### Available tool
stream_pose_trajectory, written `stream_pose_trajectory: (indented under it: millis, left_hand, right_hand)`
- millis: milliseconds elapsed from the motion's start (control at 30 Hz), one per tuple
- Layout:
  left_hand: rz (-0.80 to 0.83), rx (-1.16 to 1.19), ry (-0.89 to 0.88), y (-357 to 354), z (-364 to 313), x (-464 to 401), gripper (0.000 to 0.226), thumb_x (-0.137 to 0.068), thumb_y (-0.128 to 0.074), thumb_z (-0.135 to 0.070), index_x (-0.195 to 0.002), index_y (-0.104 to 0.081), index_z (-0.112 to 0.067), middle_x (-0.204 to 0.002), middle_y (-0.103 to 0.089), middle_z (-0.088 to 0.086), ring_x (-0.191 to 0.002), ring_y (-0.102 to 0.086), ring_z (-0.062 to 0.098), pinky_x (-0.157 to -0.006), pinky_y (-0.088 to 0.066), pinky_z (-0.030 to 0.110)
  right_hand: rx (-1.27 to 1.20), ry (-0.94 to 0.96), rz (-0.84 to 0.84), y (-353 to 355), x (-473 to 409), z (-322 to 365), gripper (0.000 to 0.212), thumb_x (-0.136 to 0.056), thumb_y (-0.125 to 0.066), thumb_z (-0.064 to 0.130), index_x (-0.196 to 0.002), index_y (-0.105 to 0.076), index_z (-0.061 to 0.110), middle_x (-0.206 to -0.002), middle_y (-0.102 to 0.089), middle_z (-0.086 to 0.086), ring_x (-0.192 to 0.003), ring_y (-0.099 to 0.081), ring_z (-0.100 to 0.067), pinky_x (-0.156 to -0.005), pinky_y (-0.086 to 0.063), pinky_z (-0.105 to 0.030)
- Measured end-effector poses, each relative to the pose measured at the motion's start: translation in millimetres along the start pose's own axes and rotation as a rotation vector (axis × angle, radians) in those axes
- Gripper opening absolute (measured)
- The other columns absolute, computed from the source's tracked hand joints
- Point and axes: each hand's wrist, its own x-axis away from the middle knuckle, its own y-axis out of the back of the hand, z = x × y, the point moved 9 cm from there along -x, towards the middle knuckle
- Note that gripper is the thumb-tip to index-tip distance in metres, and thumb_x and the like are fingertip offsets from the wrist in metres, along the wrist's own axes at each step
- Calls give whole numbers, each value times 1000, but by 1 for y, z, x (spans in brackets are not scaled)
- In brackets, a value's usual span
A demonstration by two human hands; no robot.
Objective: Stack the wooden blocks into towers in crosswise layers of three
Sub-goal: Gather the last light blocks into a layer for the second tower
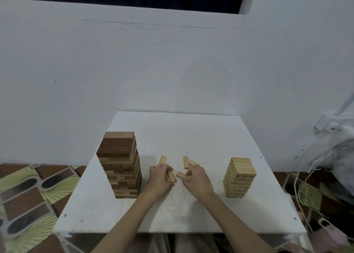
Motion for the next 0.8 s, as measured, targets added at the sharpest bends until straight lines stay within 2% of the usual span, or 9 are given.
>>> stream_pose_trajectory:
  millis: [67, 167, 300, 433, 533, 633, 700, 800]
  left_hand:
    - [38, 41, 8, -5, -1, 1, 53, -74, -77, -14, -120, -53, -23, -124, -41, 3, -114, -38, 16, -94, -33, 18]
    - [103, 55, 5, -10, -4, 2, 64, -73, -78, -13, -128, -48, -28, -126, -34, 3, -112, -42, 16, -100, -36, 22]
    - [106, 4, -13, -9, -7, 0, 78, -70, -80, -14, -136, -39, -23, -136, -40, 1, -128, -27, 22, -106, -34, 34]
    - [144, 16, 18, -11, -6, -1, 82, -69, -81, -11, -138, -36, -21, -138, -40, 2, -129, -30, 24, -106, -35, 38]
    - [133, 54, 11, -12, -8, -3, 84, -65, -82, -7, -136, -39, -17, -135, -42, 5, -123, -41, 24, -100, -42, 37]
    - [106, 87, -20, -11, -10, -5, 81, -63, -81, -2, -133, -42, -15, -135, -41, 6, -118, -47, 25, -94, -46, 34]
    - [95, 78, -41, -10, -11, -5, 81, -64, -81, -3, -134, -42, -17, -138, -36, 4, -125, -40, 27, -98, -43, 35]
    - [88, 3, -15, -9, -8, -3, 88, -66, -83, -16, -139, -34, -20, -143, -29, 0, -134, -23, 25, -106, -30, 37]
  right_hand:
    - [-90, -89, -7, 0, 3, -10, 15, -89, -60, 26, -95, -48, 18, -94, -52, 1, -86, -52, -16, -72, -47, -30]
    - [-169, -159, -11, -2, 8, -21, 36, -89, -61, 34, -119, -48, 19, -88, -54, 3, -78, -54, -14, -60, -40, -26]
    - [-328, -180, 4, 0, 11, -26, 44, -94, -54, 39, -132, -47, 18, -83, -65, -3, -76, -61, -13, -69, -48, -26]
    - [-415, -183, 70, 0, 10, -26, 52, -92, -58, 33, -139, -39, 22, -90, -58, 7, -75, -54, -3, -70, -43, -20]
    - [-435, -167, 126, -4, 11, -22, 56, -89, -61, 14, -139, -37, 23, -97, -56, 8, -68, -50, -2, -62, -39, -16]
    - [-435, -144, 141, -7, 13, -20, 60, -86, -60, 5, -139, -38, 22, -97, -56, 7, -64, -48, -3, -63, -42, -20]
    - [-440, -140, 132, -5, 13, -20, 60, -85, -64, 7, -137, -39, 23, -99, -55, 5, -64, -48, -5, -65, -43, -21]
    - [-421, -136, 153, -5, 13, -22, 65, -82, -66, 4, -137, -38, 24, -97, -51, 3, -66, -48, -9, -63, -43, -21]
